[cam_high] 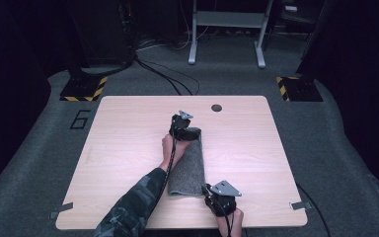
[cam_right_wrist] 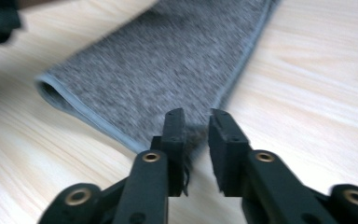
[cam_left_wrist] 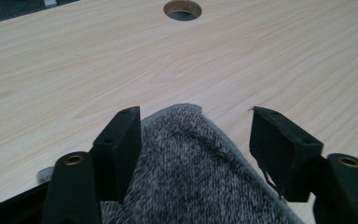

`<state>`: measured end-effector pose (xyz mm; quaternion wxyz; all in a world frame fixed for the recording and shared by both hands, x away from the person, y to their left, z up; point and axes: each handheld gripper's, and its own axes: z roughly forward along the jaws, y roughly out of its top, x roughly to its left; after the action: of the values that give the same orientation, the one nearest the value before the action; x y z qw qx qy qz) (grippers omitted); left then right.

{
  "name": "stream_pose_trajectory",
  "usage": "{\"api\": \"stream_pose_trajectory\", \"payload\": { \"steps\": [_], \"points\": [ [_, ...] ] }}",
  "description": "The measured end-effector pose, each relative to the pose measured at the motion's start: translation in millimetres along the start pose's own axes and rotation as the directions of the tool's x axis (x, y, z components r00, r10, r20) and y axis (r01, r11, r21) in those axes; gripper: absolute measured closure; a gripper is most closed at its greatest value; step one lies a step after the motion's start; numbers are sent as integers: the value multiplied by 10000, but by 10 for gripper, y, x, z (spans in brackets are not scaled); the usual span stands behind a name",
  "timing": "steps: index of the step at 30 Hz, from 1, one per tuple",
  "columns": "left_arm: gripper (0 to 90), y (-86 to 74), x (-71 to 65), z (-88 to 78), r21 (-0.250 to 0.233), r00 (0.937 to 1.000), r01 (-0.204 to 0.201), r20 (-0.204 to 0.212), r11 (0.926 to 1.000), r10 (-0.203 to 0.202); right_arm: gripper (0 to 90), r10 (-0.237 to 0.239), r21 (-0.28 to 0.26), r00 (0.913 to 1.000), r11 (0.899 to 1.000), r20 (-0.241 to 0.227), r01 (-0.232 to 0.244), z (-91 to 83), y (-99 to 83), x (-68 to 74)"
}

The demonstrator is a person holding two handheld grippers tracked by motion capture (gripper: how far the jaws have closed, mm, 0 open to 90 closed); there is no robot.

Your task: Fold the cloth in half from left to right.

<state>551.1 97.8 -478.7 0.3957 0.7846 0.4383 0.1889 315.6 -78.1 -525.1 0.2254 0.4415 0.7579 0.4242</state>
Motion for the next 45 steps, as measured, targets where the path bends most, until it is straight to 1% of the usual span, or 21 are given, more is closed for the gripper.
{"api": "stream_pose_trajectory", "payload": {
  "steps": [4,8,9,10,11,16,19,20,21,23,24,25,28,29,31,33,35,36,37,41,45],
  "points": [
    [265,-78,109,-117,78,9998,193,-2,9998,-193,707,43,234,9998,9997,214,-48,-47,-35,-73],
    [228,-163,170,-221,81,9996,256,65,9996,-256,665,161,0,9995,9999,289,-161,-91,-34,-125],
    [223,-228,197,-287,106,9996,272,91,9996,-273,596,346,-150,9991,9993,257,-342,-112,2,-160],
    [215,-228,197,-287,106,9996,272,91,9996,-273,596,346,-150,9991,9993,257,-342,-112,2,-160],
    [211,-274,209,-326,108,9993,349,158,9993,-351,541,376,-204,9992,9991,166,-373,-102,62,-194],
    [191,-474,199,-487,301,9996,128,252,9995,-135,447,440,-141,9990,9989,3,-440,-19,205,-218],
    [178,-695,142,-667,502,9986,-90,528,9987,63,396,223,155,9997,9996,-32,-222,105,322,-221],
    [175,-695,142,-667,502,9986,-90,528,9987,63,396,223,155,9997,9996,-32,-222,105,322,-221],
    [172,-821,99,-765,667,9974,-325,668,9972,280,382,29,514,10000,9987,-44,-27,174,348,-214],
    [170,-960,41,-868,784,9963,-502,731,9957,445,373,-168,784,9999,9968,-28,170,223,347,-213],
    [171,-960,41,-868,784,9963,-502,731,9957,445,373,-181,922,9998,9956,52,176,242,339,-207],
    [173,-1095,-21,-963,999,9943,-742,843,9922,659,373,-220,992,9997,9948,95,210,255,328,-206],
    [171,-1227,-101,-1063,1070,9929,-800,968,9910,697,369,-421,1157,9990,9925,147,402,274,303,-208],
    [171,-1317,-159,-1135,1160,9896,-1156,992,9865,1043,365,-427,1244,9989,9914,201,399,279,278,-197],
    [168,-1369,-193,-1159,1222,9882,-1263,1021,9844,1141,365,-541,1253,9983,9908,222,509,281,270,-196],
    [164,-1497,-269,-1208,1434,9829,-1746,845,9741,1638,363,-631,1342,9974,9893,361,577,288,234,-165],
    [165,-1517,-276,-1219,1316,9836,-1724,764,9762,1634,362,-641,1485,9974,9872,338,584,279,223,-156],
    [165,-1539,-269,-1257,1398,9824,-1793,781,9738,1697,362,-764,1519,9966,9858,296,711,277,201,-145],
    [165,-1560,-272,-1262,1284,9849,-1642,763,9780,1553,363,-778,1506,9964,9860,322,721,274,191,-139],
    [165,-1629,-278,-1312,1133,9852,-1573,860,9810,1481,363,-653,1485,9975,9870,262,607,220,143,-103],
    [164,-1692,-335,-1375,1070,9851,-1563,887,9819,1471,364,-770,1545,9970,9851,2,760,149,95,-89]
  ]
}}
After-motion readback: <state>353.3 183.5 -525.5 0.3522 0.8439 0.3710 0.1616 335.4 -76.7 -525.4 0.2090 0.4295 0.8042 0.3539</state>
